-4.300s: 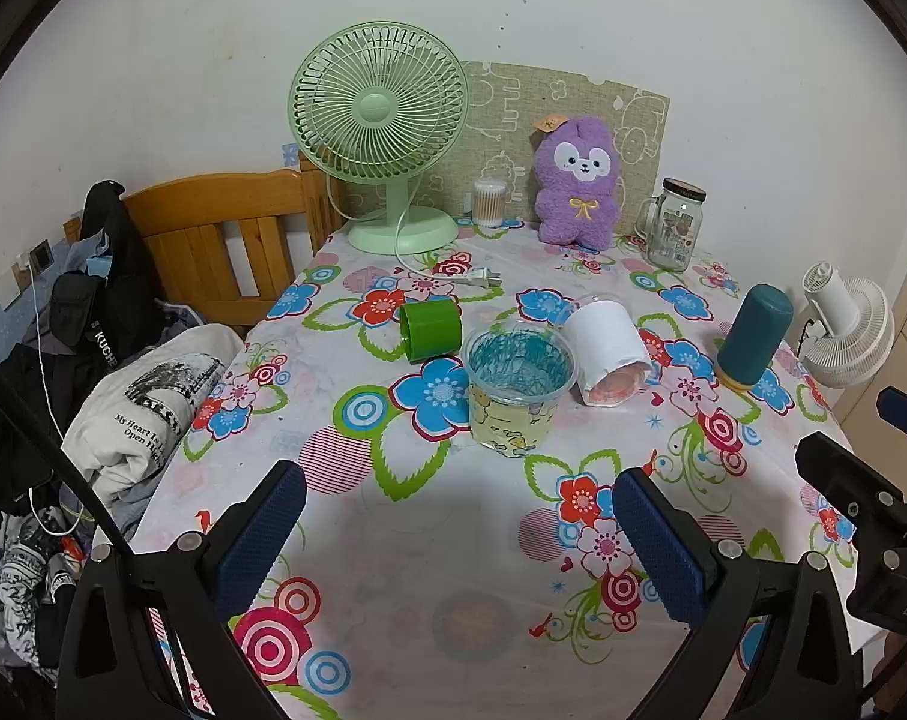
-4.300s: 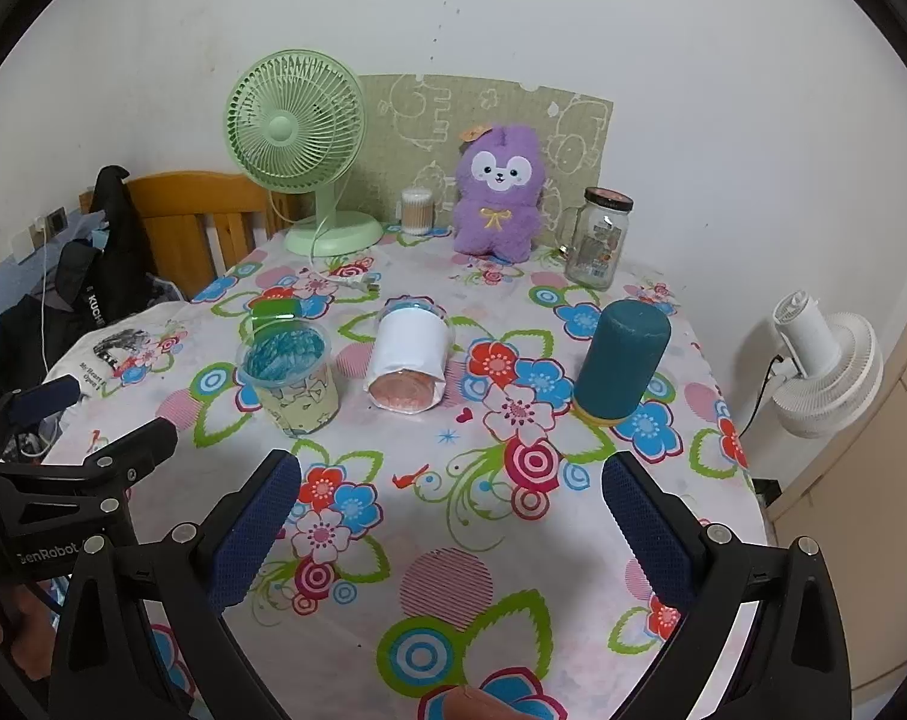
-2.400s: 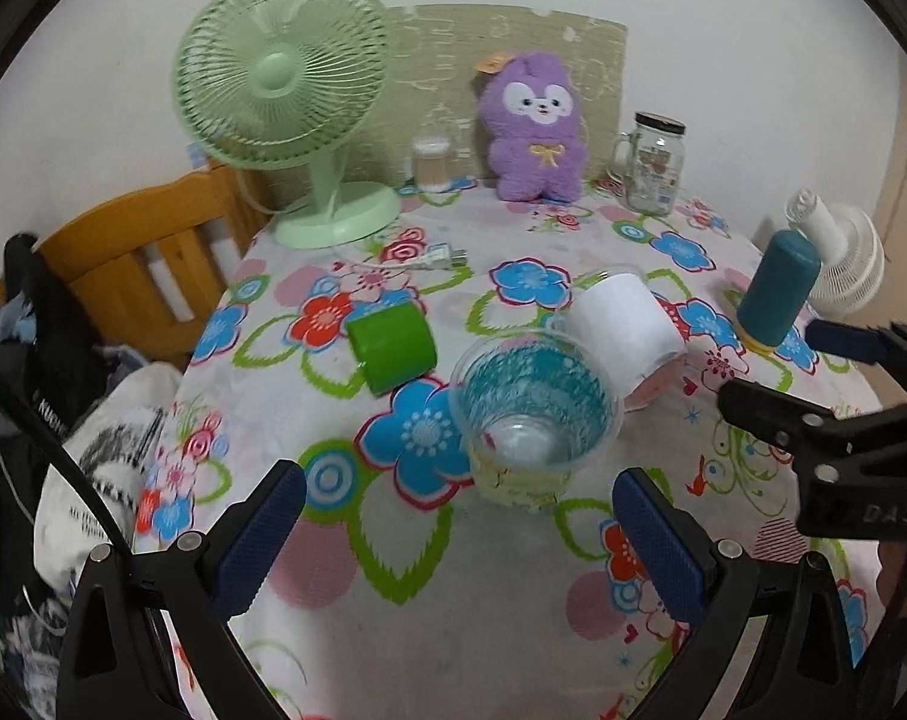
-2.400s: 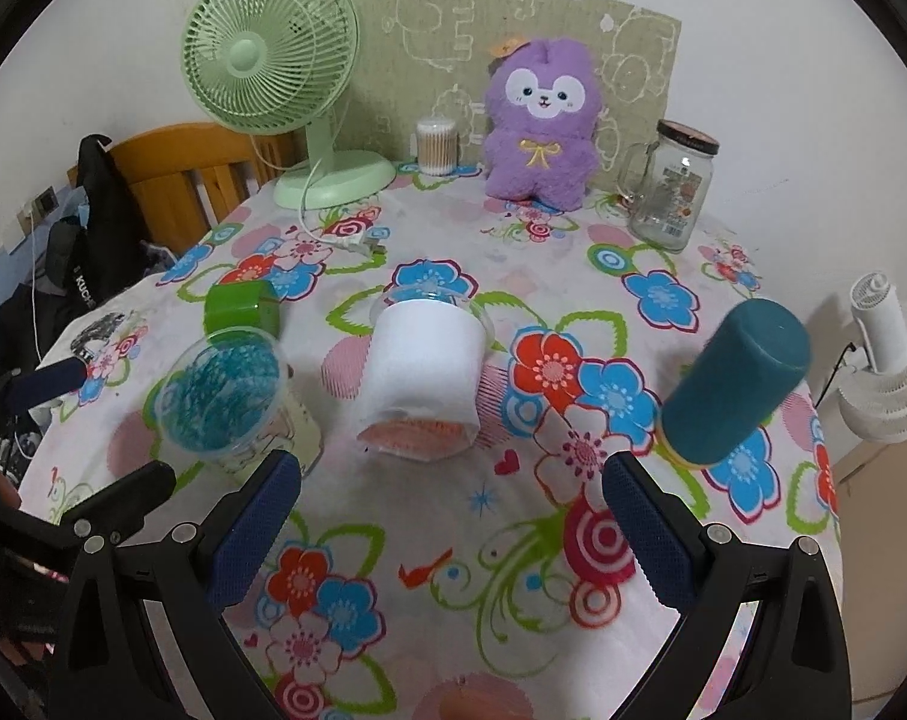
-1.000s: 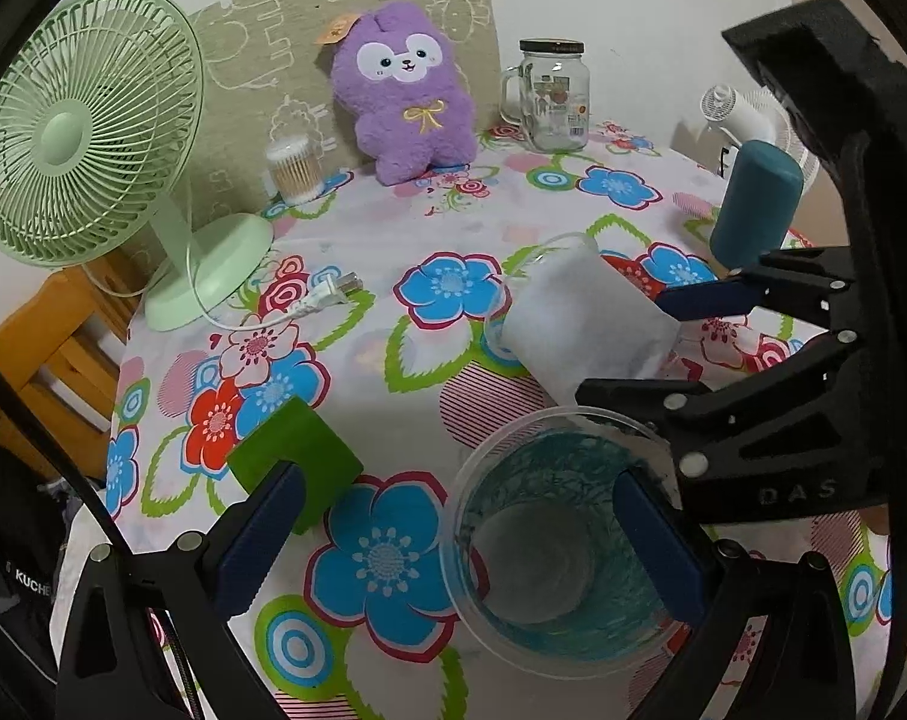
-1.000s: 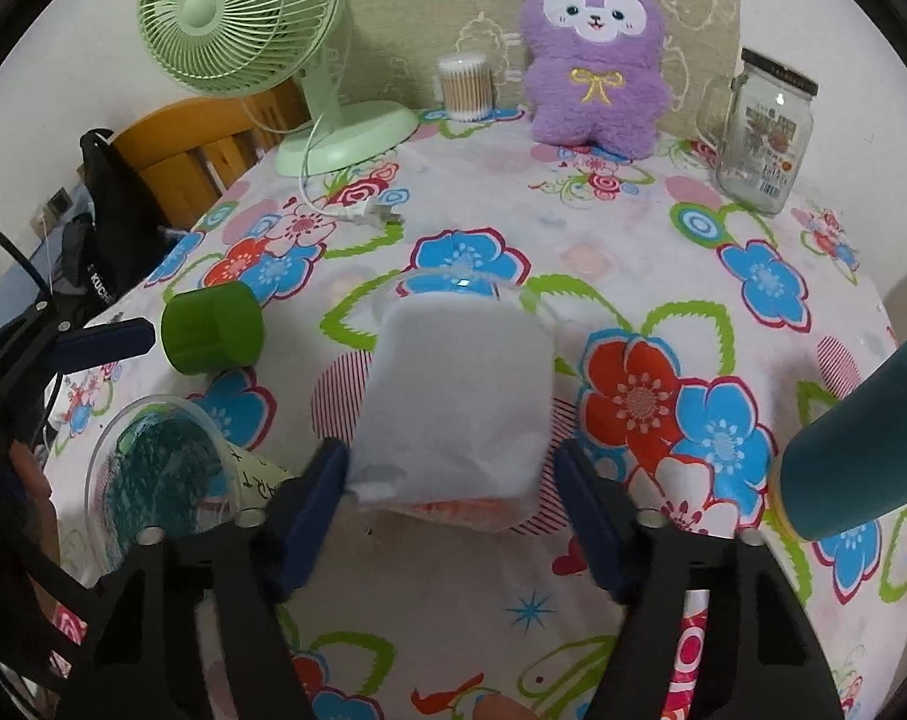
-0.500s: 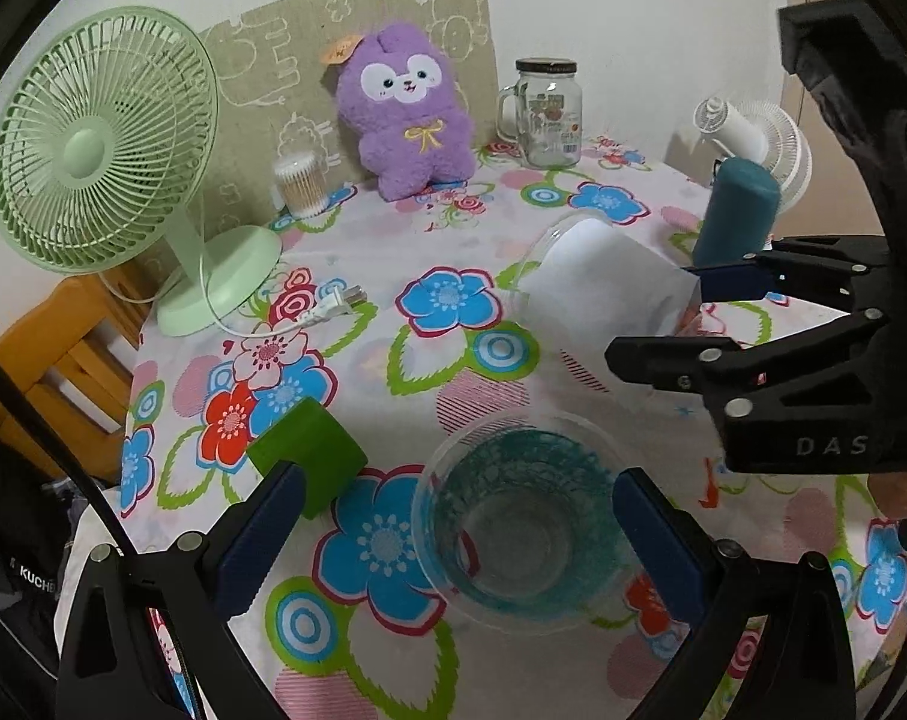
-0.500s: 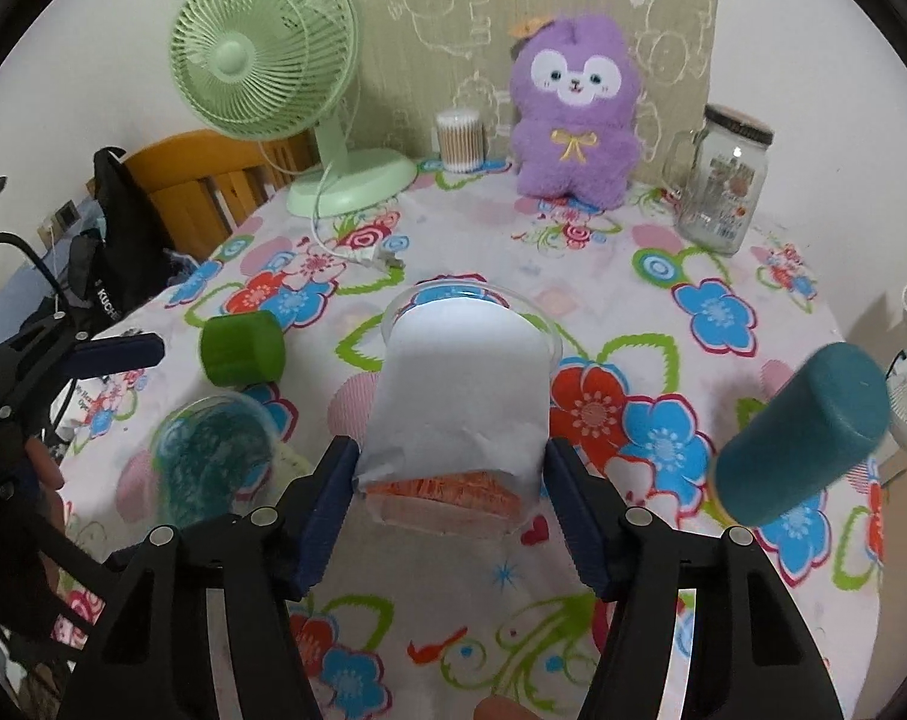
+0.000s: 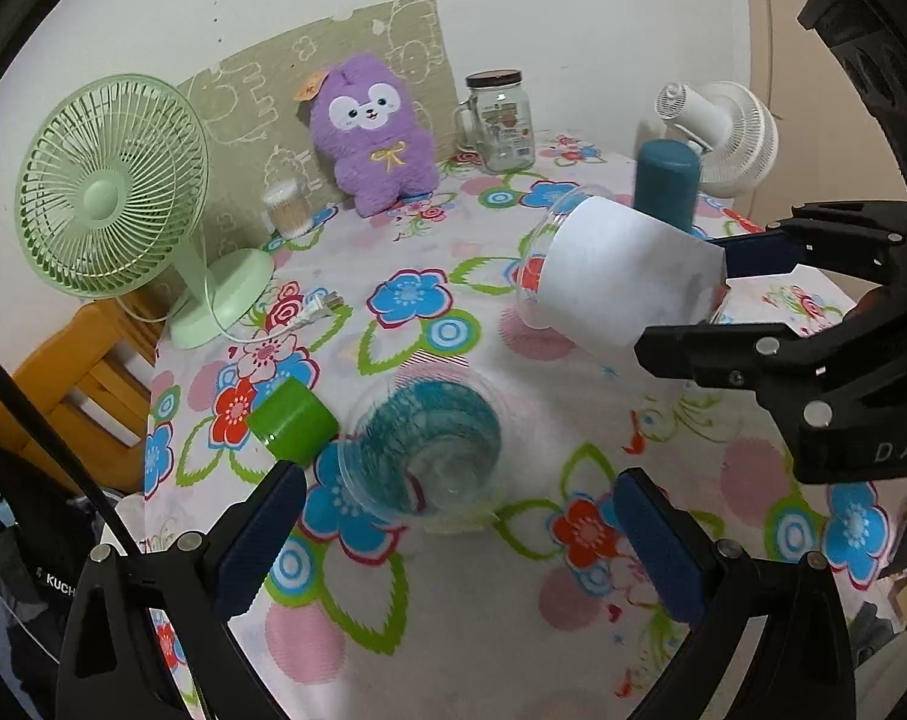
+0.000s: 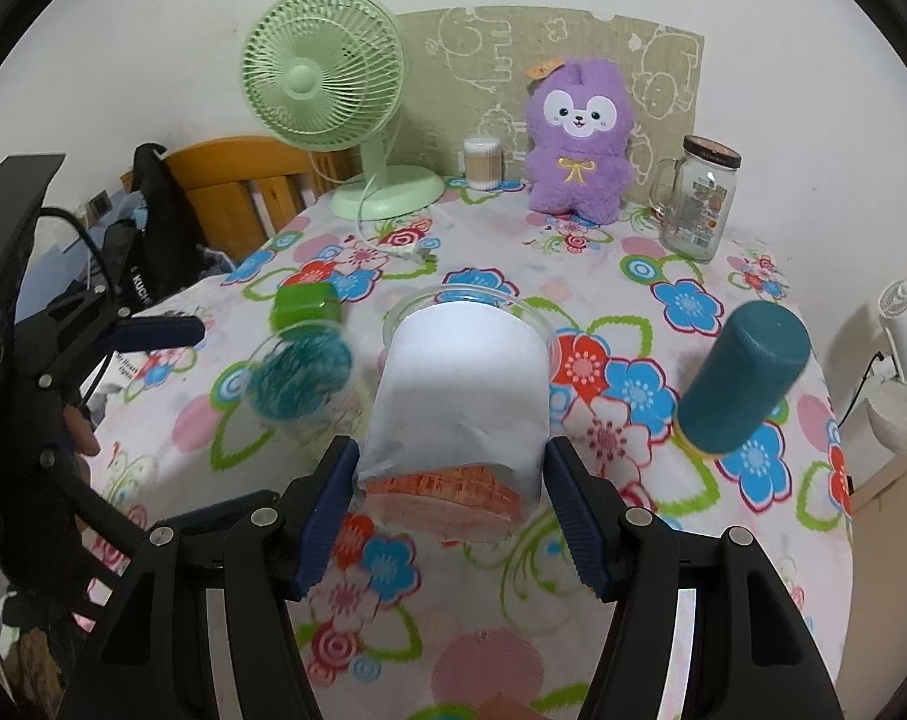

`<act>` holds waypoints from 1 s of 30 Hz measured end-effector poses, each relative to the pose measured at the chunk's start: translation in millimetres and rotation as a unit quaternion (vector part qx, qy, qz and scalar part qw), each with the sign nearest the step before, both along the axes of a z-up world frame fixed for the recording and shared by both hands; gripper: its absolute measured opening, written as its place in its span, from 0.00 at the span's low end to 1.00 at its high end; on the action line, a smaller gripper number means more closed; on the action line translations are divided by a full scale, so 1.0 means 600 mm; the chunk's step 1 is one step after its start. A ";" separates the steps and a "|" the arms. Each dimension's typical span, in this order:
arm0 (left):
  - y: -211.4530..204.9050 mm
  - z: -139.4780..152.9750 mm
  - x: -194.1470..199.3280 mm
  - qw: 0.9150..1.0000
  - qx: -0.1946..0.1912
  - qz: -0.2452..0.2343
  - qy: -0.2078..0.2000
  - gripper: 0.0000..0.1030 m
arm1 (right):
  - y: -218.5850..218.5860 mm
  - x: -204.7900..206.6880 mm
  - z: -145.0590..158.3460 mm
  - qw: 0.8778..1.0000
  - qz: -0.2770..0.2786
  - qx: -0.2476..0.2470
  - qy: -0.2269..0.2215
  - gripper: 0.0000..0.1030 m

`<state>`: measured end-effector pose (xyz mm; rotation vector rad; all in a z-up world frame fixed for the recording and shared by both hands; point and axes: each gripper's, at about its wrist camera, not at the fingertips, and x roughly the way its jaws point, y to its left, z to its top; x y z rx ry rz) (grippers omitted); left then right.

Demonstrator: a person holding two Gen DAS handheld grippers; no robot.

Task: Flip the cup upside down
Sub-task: 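Lift the white cup with the right gripper off the table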

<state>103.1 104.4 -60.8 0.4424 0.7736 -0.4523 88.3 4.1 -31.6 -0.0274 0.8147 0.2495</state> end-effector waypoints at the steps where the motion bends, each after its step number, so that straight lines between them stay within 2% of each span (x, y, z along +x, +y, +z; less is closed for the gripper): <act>1: -0.001 0.002 -0.005 1.000 0.000 -0.001 0.000 1.00 | 0.001 -0.010 0.000 1.000 0.002 0.000 -0.001 0.65; 9: -0.001 0.002 -0.066 1.000 -0.006 -0.006 0.007 1.00 | 0.013 -0.080 -0.015 1.000 0.024 0.001 0.014 0.65; 17: 0.005 -0.022 -0.127 0.999 -0.009 -0.005 0.031 1.00 | 0.022 -0.132 -0.049 0.998 0.039 0.006 0.040 0.65; 25: -0.002 -0.063 -0.169 0.998 -0.003 -0.005 0.059 1.00 | 0.022 -0.153 -0.095 0.998 0.034 0.007 0.060 0.65; 30: 0.002 -0.079 -0.179 0.997 -0.012 0.002 0.073 1.00 | 0.010 -0.161 -0.111 0.997 0.030 0.032 0.063 0.65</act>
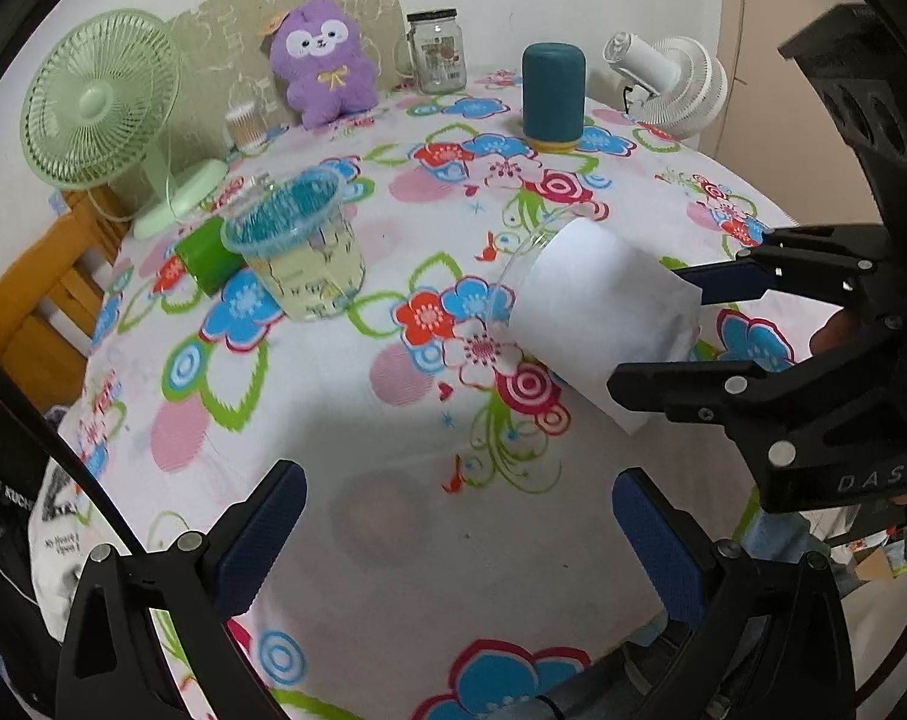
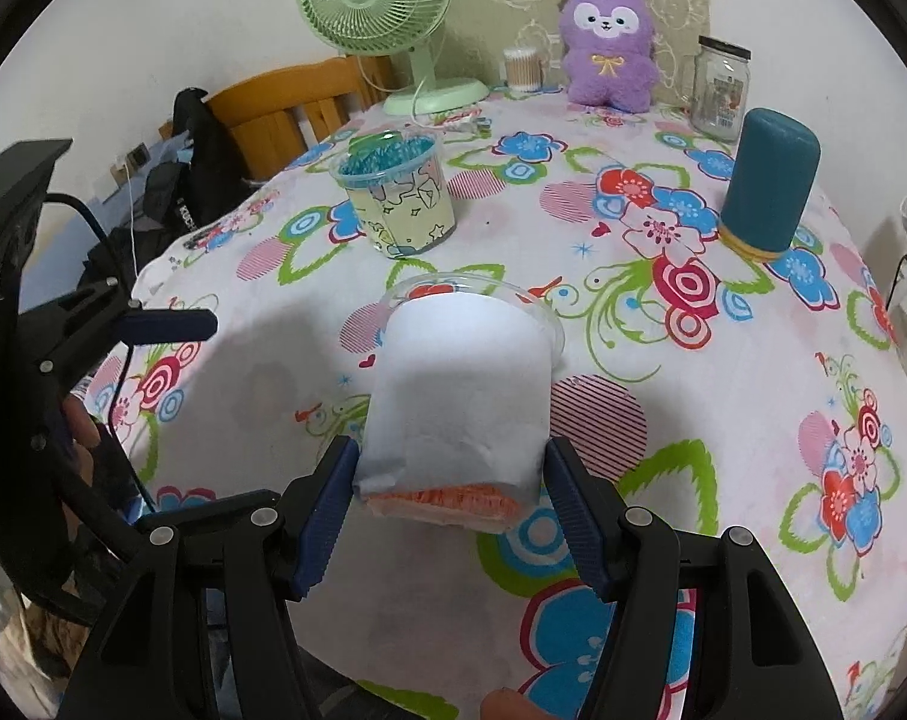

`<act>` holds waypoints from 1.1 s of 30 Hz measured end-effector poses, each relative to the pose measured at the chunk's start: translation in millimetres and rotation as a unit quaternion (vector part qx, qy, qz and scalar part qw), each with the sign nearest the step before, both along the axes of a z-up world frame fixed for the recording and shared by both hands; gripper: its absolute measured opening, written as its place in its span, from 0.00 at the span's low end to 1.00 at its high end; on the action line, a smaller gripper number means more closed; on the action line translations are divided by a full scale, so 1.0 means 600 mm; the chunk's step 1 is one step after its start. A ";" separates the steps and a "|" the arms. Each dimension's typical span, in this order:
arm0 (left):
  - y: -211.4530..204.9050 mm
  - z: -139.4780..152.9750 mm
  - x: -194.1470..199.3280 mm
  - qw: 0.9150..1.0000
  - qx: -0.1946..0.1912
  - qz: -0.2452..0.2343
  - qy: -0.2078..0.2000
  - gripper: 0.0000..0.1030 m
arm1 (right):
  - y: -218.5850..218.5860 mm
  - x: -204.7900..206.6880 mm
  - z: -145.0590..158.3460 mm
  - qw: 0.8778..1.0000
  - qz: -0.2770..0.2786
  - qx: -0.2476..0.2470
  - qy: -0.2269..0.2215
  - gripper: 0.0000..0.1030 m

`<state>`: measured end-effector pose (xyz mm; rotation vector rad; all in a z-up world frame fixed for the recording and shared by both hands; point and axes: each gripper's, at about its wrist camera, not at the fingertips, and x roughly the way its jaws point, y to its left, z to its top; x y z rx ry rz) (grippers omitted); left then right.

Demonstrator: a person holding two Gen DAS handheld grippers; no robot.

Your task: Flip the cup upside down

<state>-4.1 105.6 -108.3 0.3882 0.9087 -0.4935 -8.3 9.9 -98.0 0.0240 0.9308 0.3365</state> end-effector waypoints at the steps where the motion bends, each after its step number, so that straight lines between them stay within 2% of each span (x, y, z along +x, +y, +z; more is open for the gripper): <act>1: 0.003 -0.001 -0.001 1.000 -0.006 0.003 0.003 1.00 | -0.002 -0.001 -0.001 1.000 -0.002 0.003 0.000 0.65; 4: 0.005 -0.005 -0.001 1.000 -0.015 0.008 0.012 1.00 | -0.004 -0.005 -0.001 1.000 -0.001 0.007 0.004 0.67; 6: 0.005 -0.007 -0.002 1.000 -0.022 0.010 0.015 1.00 | -0.002 -0.006 0.002 1.000 0.002 0.005 0.005 0.74; 8: 0.004 -0.008 -0.003 1.000 -0.023 0.010 0.017 1.00 | -0.001 -0.008 0.003 1.000 0.002 0.000 0.005 0.85; 9: 0.003 -0.008 -0.003 1.000 -0.022 0.010 0.017 1.00 | 0.000 -0.009 0.005 1.000 0.001 -0.005 0.005 0.87; 20: 0.003 0.008 -0.005 0.998 -0.047 0.029 0.026 1.00 | -0.019 -0.031 0.049 1.000 -0.004 -0.012 -0.027 0.87; 27: -0.016 0.027 -0.005 0.993 -0.095 0.050 0.040 1.00 | -0.068 -0.052 0.079 0.999 -0.023 -0.003 -0.047 0.87; 33: -0.049 0.033 -0.004 0.985 -0.145 0.071 0.066 1.00 | -0.120 -0.066 0.094 0.997 -0.046 0.001 -0.062 0.87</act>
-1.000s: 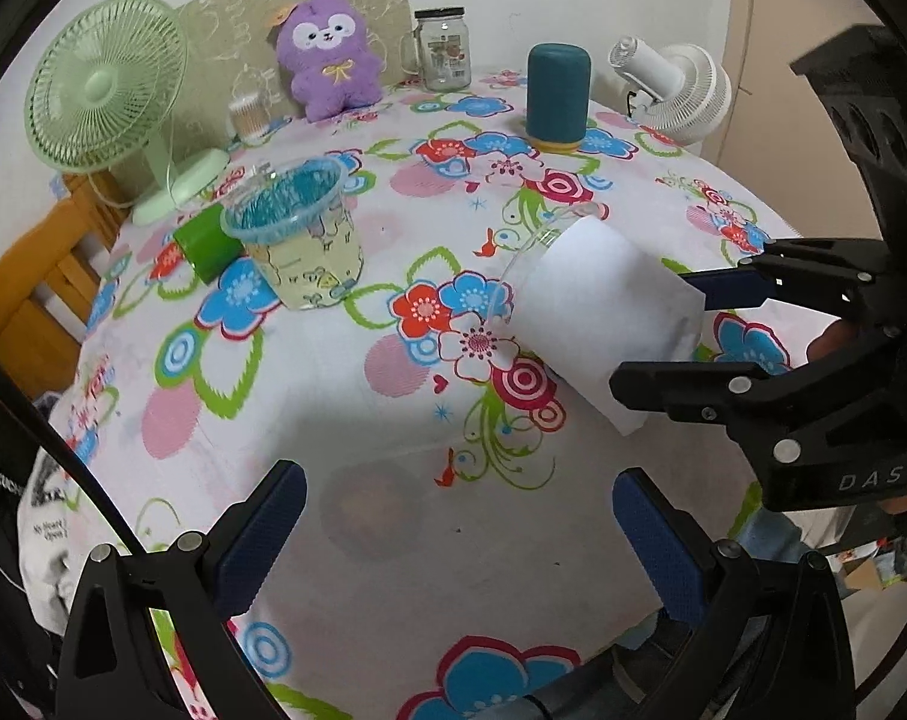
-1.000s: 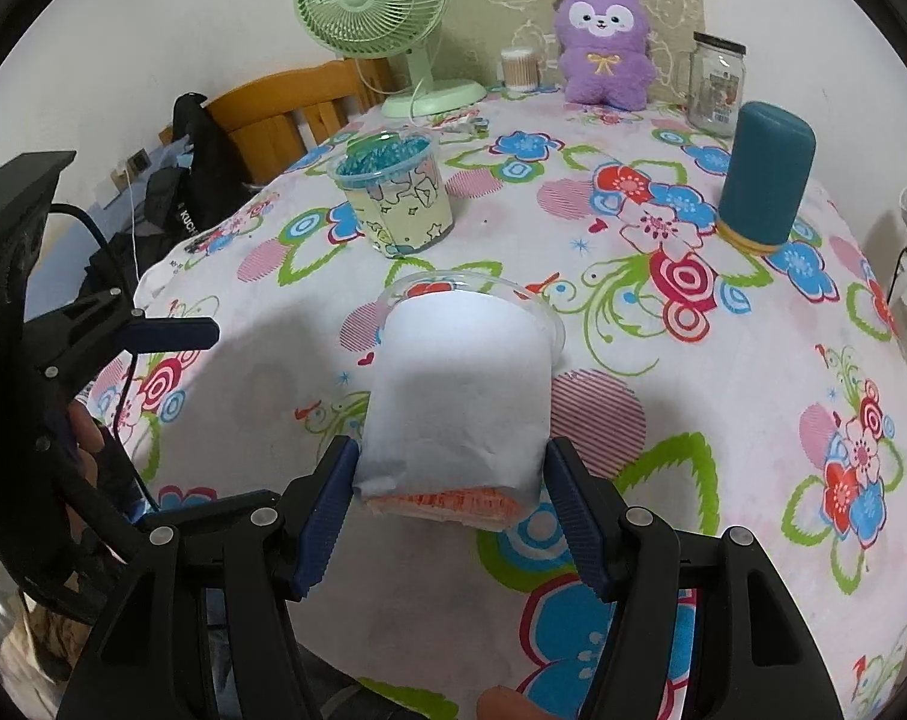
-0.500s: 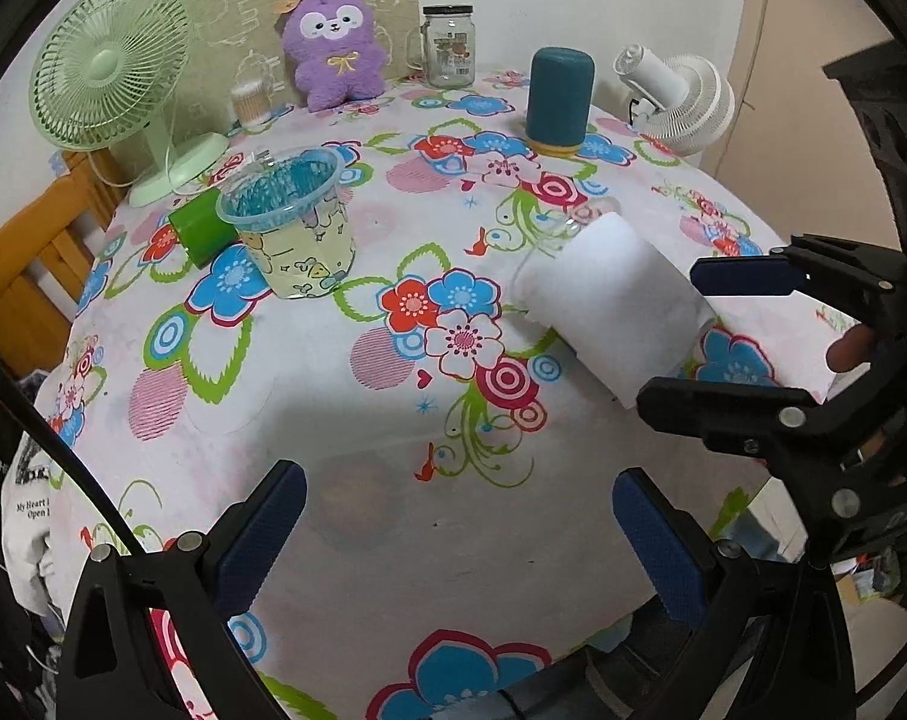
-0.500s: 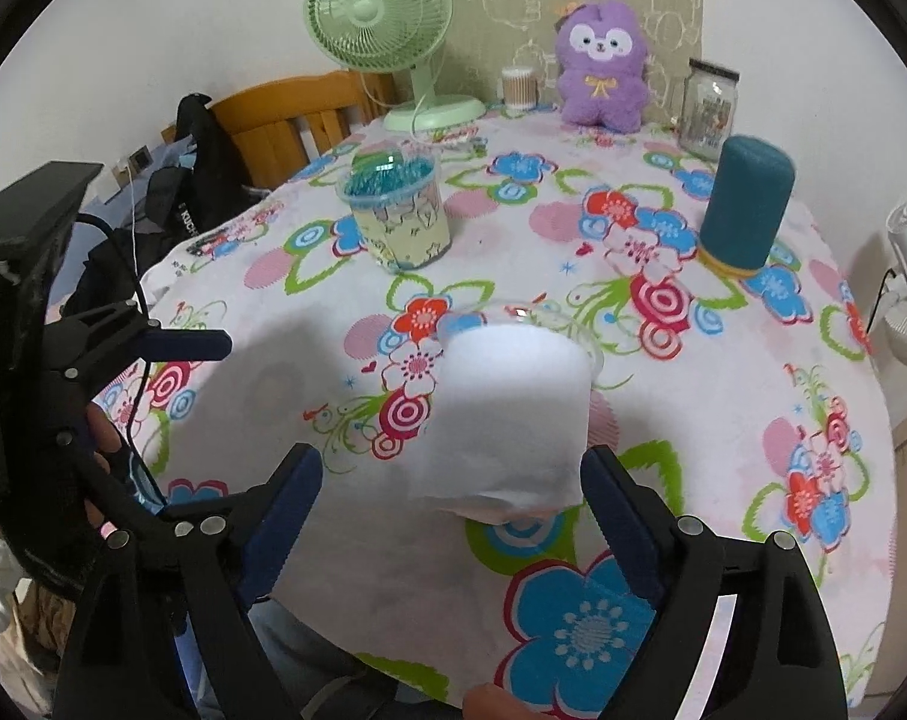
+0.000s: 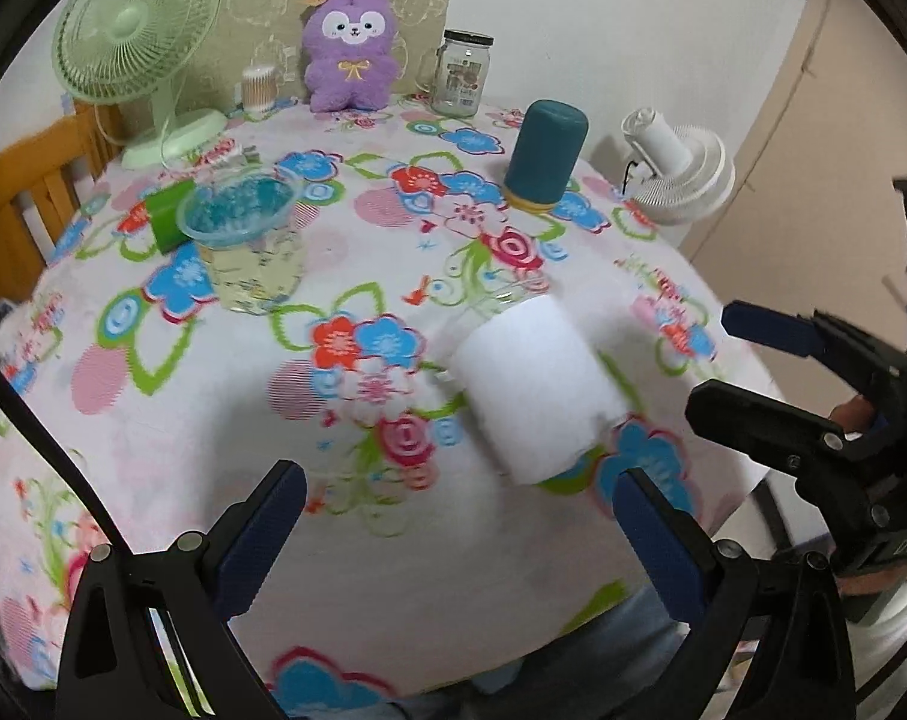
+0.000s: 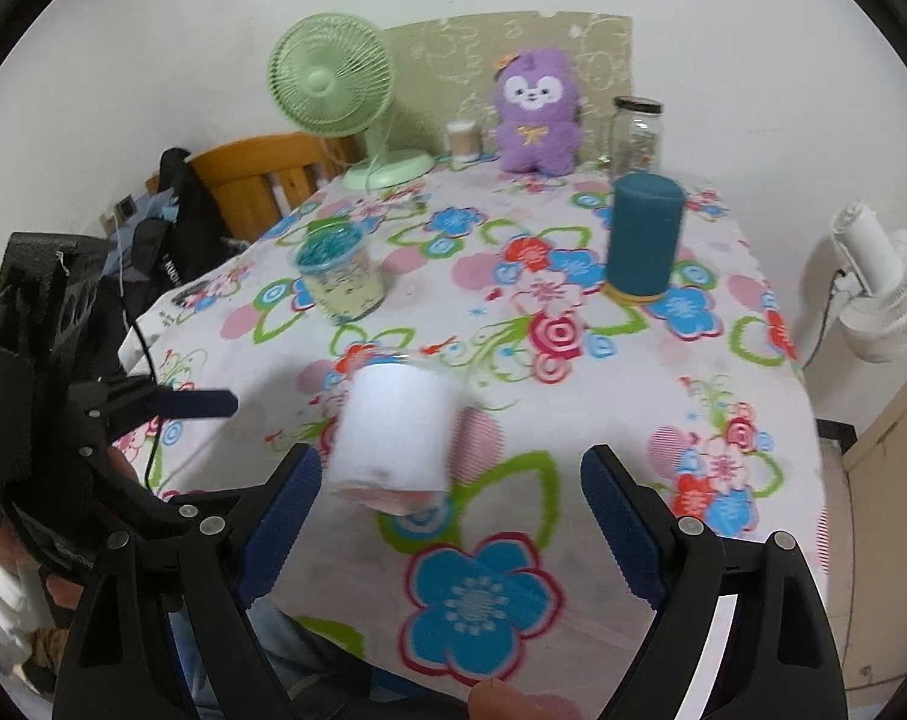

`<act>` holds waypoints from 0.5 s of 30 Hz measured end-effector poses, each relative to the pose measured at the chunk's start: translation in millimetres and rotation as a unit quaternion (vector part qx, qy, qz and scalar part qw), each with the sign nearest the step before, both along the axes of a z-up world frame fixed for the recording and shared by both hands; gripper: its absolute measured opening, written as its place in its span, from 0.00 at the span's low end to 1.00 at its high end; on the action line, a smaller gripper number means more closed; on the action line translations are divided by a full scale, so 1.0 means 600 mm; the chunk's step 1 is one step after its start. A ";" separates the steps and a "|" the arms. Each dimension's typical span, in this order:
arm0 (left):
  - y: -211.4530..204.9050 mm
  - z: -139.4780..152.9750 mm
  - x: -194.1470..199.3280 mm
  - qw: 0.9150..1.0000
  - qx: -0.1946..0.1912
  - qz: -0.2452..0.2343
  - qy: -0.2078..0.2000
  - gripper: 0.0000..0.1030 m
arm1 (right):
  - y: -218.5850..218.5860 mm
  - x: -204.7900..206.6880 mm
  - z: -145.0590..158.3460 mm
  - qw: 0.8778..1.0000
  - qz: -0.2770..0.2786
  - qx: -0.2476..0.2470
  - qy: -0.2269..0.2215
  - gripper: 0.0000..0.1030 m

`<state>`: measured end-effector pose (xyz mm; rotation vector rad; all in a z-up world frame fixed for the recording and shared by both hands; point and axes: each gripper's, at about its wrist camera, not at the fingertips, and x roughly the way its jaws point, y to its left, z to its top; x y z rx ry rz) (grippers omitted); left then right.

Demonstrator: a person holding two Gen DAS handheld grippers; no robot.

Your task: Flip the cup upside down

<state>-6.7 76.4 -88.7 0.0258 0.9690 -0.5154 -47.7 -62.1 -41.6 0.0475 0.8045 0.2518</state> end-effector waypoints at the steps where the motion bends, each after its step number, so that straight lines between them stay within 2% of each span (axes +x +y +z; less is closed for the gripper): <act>1: -0.004 0.000 0.001 1.000 -0.006 0.002 0.006 1.00 | -0.010 -0.002 0.000 1.000 -0.004 0.002 -0.001 0.87; 4: -0.018 0.001 0.005 0.999 -0.027 0.018 0.023 1.00 | -0.038 -0.006 -0.003 1.000 -0.017 0.009 -0.002 0.87; 15: -0.059 -0.016 0.028 0.994 -0.055 0.064 0.069 1.00 | -0.116 -0.013 -0.033 0.998 -0.059 0.033 0.016 0.87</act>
